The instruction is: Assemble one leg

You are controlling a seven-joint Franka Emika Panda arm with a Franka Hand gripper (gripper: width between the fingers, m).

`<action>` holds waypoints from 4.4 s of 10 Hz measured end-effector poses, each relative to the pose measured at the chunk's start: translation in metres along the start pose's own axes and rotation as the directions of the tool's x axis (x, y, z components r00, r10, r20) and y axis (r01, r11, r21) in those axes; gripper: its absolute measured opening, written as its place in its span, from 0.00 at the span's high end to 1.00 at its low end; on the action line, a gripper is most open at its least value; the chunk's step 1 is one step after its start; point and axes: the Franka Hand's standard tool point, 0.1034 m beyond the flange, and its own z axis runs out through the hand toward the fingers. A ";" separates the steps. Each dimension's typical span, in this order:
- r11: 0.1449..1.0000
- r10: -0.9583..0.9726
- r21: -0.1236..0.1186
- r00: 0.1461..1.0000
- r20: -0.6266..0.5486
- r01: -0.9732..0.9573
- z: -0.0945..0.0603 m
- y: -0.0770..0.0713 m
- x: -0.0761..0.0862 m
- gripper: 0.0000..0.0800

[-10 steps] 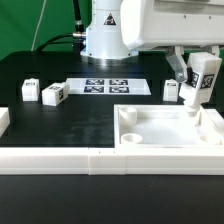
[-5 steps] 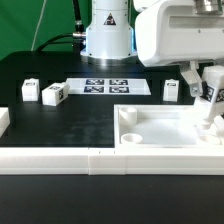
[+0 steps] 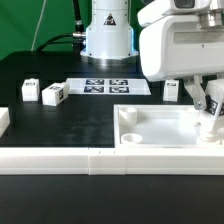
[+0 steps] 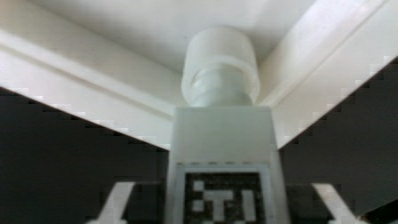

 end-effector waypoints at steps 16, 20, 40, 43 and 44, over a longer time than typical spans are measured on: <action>1.000 0.000 -0.022 0.999 -0.044 -0.001 0.000 0.007 -0.001 0.19; 1.000 -0.012 -0.009 1.000 -0.006 0.012 -0.015 0.004 0.007 0.19; 0.785 0.615 -0.124 0.739 0.275 -0.607 -0.004 0.009 0.010 0.64; 0.524 0.849 -0.216 0.484 0.212 -0.824 -0.005 0.016 0.007 0.64; 0.397 0.916 -0.252 0.363 0.173 -0.883 -0.005 0.018 0.005 0.64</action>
Offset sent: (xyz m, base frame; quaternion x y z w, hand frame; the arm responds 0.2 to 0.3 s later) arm -0.0004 0.0004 -0.0116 -0.0009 0.0101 0.0051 0.9999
